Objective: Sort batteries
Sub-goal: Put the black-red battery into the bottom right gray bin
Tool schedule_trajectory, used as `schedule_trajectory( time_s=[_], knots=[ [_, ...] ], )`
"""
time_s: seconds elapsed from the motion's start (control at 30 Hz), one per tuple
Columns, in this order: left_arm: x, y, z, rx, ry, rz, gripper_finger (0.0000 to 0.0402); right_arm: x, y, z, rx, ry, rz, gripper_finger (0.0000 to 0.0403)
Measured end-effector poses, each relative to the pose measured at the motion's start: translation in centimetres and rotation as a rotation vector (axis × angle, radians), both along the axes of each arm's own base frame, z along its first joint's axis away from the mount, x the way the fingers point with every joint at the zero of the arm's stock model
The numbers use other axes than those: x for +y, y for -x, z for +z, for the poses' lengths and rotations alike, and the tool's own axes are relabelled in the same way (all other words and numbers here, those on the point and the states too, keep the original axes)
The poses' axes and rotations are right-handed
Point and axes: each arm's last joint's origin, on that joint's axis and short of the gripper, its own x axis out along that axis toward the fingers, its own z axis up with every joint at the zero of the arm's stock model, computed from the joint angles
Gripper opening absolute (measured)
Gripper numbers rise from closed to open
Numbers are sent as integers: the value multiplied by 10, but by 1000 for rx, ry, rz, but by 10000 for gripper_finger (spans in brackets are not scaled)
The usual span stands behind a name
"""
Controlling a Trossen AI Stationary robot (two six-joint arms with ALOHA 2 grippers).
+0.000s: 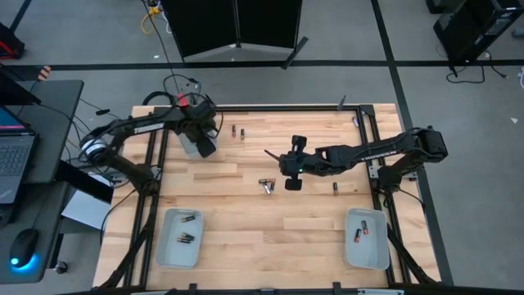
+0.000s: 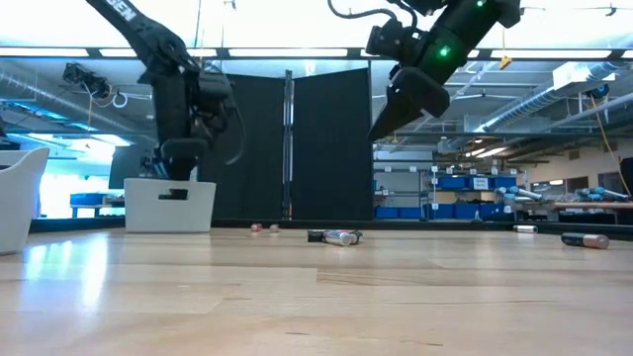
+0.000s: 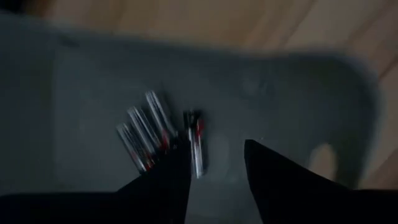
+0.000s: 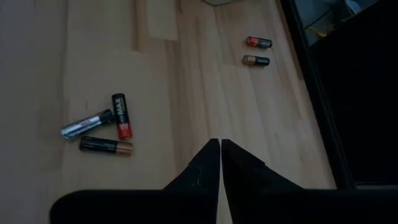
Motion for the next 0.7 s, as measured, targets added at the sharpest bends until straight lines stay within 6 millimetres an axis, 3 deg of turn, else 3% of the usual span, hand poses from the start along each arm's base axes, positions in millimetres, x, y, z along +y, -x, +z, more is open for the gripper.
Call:
schedule_trajectory(
  time_s=[0.3, 0.5, 0.7],
  knots=[
    [-20, 7, 36, -327, -179, -28, 160, 11, 1, -1, -17, -76, -12, 40],
    [-45, 6, 31, -704, -245, -119, 160, 12, -14, -12, -73, -322, 76, 48],
    [-70, 2, 19, -1030, -285, -228, 160, 4, -30, -42, -28, -373, 75, 77]
  ],
)
